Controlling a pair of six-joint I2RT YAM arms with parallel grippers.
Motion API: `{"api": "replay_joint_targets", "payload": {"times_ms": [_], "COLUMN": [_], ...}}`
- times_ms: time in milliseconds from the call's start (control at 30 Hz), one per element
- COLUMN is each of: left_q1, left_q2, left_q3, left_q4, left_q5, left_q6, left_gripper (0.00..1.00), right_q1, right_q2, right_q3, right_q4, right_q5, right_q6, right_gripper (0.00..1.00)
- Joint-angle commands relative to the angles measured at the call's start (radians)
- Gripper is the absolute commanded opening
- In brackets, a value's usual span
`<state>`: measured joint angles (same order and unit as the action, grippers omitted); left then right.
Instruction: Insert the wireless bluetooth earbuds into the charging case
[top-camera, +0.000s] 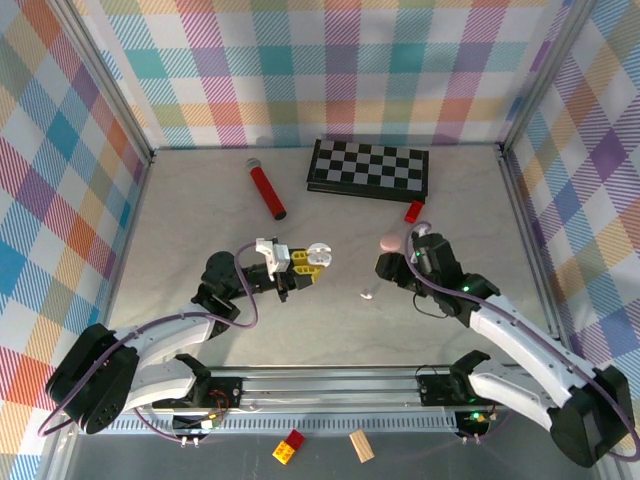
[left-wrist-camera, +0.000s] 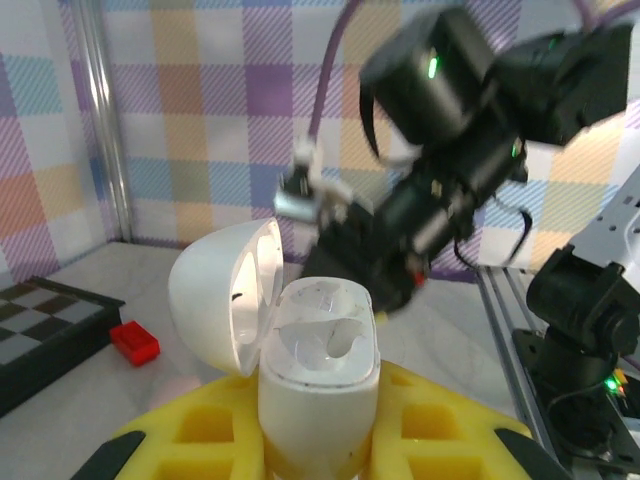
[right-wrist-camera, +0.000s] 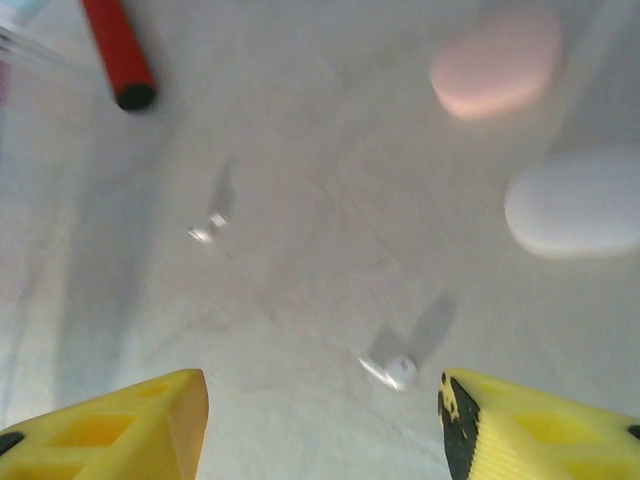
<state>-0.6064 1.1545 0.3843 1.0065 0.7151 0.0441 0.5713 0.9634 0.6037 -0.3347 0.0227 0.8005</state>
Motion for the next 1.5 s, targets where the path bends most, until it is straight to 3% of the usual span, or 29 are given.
{"api": "replay_joint_targets", "payload": {"times_ms": [0, 233, 867, 1467], "left_q1": [0.005, 0.012, 0.019, 0.023], "left_q2": [0.007, 0.004, -0.026, -0.048], "left_q3": [-0.016, -0.024, -0.022, -0.019], "left_q4": [0.133, 0.164, 0.127, 0.078], "left_q5": [-0.012, -0.023, -0.026, 0.003], "left_q6": [-0.026, -0.044, -0.074, -0.075], "left_gripper": [0.09, 0.06, 0.06, 0.07], "right_q1": [0.032, 0.126, 0.117, 0.091], "right_q2": [0.055, 0.25, 0.393, 0.574], "right_q3": [-0.079, -0.107, -0.04, 0.07], "right_q4": [0.131, 0.278, 0.32, 0.376], "right_q5": [-0.121, -0.106, -0.038, -0.093], "right_q6": [0.175, 0.24, 0.218, 0.145], "right_gripper": [0.6, 0.6, 0.58, 0.56]}}
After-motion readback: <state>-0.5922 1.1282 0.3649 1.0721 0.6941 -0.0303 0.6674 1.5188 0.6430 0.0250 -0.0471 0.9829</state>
